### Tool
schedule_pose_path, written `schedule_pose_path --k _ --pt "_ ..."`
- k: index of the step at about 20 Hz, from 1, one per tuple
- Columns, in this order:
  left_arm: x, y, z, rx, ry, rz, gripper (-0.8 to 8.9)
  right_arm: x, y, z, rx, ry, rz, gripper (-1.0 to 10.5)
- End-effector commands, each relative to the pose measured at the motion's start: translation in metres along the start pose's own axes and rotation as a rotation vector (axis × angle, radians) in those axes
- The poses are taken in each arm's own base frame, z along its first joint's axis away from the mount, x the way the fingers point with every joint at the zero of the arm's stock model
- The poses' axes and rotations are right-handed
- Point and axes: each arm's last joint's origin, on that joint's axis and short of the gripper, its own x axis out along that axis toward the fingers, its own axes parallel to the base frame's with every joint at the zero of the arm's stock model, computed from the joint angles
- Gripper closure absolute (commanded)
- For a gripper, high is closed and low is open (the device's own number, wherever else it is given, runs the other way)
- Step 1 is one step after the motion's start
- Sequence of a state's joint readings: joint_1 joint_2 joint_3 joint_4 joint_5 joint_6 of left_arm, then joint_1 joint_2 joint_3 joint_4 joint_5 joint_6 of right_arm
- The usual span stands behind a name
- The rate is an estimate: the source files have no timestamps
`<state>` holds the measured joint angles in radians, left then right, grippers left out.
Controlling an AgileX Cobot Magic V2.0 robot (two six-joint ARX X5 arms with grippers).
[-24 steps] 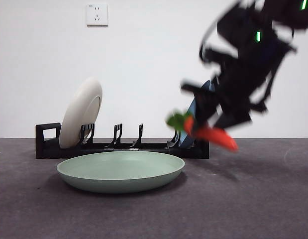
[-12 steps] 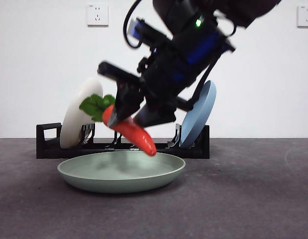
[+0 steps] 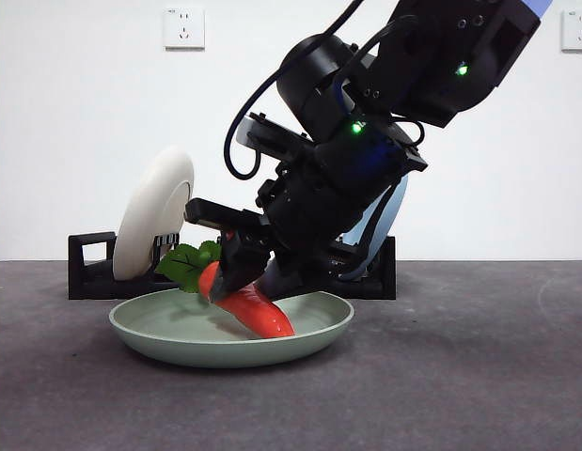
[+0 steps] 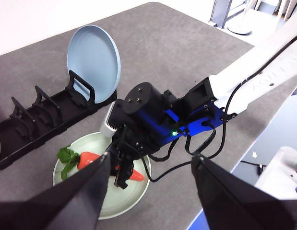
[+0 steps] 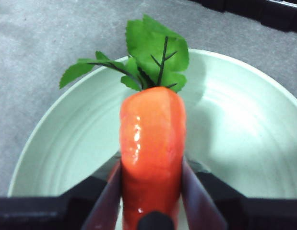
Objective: Take the green plate from the plate rack,put the plate on the table,take the carrot from the table,put the carrot in the plate
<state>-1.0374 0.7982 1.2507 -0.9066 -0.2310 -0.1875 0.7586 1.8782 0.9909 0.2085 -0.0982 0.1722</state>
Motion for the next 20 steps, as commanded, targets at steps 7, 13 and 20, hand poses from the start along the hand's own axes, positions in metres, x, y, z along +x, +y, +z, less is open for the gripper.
schedule_pose_path --k 7,13,20 --pt "0.000 0.000 -0.003 -0.016 0.025 0.002 5.27 0.002 0.001 0.001 0.015 0.023 0.005 4.9" --pt "0.000 0.000 -0.004 -0.013 0.035 0.005 5.27 -0.067 0.016 0.041 0.009 -0.023 0.015 5.0" --pt "0.000 0.002 -0.011 0.004 0.103 0.017 5.27 -0.209 0.031 0.033 0.029 0.137 0.094 5.1"
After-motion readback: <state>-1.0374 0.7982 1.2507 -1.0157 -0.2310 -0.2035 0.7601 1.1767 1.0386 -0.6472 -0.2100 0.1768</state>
